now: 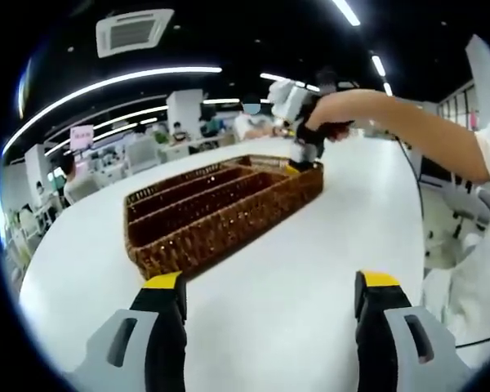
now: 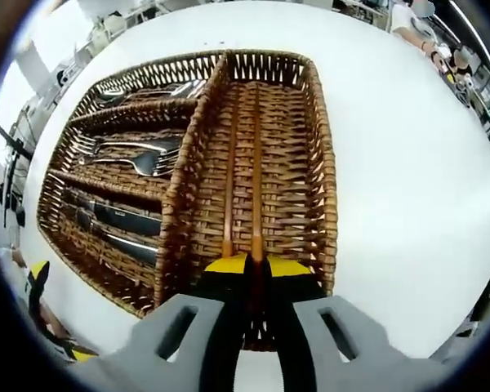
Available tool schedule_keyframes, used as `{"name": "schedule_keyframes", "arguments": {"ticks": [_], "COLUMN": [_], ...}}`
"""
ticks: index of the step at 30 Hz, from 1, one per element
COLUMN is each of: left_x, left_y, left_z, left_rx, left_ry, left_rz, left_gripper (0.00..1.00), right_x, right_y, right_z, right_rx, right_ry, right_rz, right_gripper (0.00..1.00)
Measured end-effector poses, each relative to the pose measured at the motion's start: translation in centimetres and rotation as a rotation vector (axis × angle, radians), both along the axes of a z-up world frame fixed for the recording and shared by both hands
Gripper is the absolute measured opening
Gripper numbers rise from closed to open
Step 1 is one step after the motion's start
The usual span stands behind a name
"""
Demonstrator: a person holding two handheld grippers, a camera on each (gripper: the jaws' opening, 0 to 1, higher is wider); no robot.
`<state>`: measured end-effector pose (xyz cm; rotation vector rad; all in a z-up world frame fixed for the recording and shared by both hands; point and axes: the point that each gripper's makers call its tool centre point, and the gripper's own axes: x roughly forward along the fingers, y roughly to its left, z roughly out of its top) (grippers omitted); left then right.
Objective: Arrange the knives, forks, and spoons in their matching storage slots by inserting each utensil handle-first until every utensil is classified and aligned in the correct compartment
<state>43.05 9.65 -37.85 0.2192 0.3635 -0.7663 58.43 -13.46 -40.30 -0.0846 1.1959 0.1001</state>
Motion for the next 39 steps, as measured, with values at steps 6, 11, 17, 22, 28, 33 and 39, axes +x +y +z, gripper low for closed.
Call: {"name": "schedule_keyframes", "arguments": {"ticks": [6, 11, 17, 22, 28, 33, 39], "left_x": [-0.1, -0.1, -0.1, -0.1, -0.1, -0.1, -0.2], "left_y": [0.1, -0.2, -0.4, -0.6, -0.5, -0.4, -0.4], "left_z": [-0.2, -0.1, -0.1, -0.2, -0.3, -0.3, -0.1], "left_rx": [0.017, 0.021, 0.028, 0.039, 0.049, 0.051, 0.045], "left_ry": [0.006, 0.003, 0.003, 0.005, 0.008, 0.007, 0.001], "left_rz": [-0.003, -0.010, -0.013, -0.020, -0.019, -0.017, -0.012], "left_gripper": [0.85, 0.85, 0.85, 0.84, 0.83, 0.83, 0.83], "right_x": [-0.1, -0.6, -0.5, -0.4, 0.5, -1.2, -2.9], "right_y": [0.2, 0.8, 0.7, 0.9, 0.7, 0.9, 0.9], "right_z": [0.0, -0.1, 0.0, 1.0, 2.9, 3.3, 4.2], "right_rx": [0.030, 0.071, 0.074, 0.083, 0.079, 0.078, 0.093], "right_ry": [-0.003, 0.013, -0.012, -0.085, -0.160, -0.187, -0.245], "right_rz": [0.012, 0.033, 0.053, 0.078, 0.115, 0.130, 0.169], "right_gripper": [0.10, 0.07, 0.07, 0.09, 0.10, 0.10, 0.13]}}
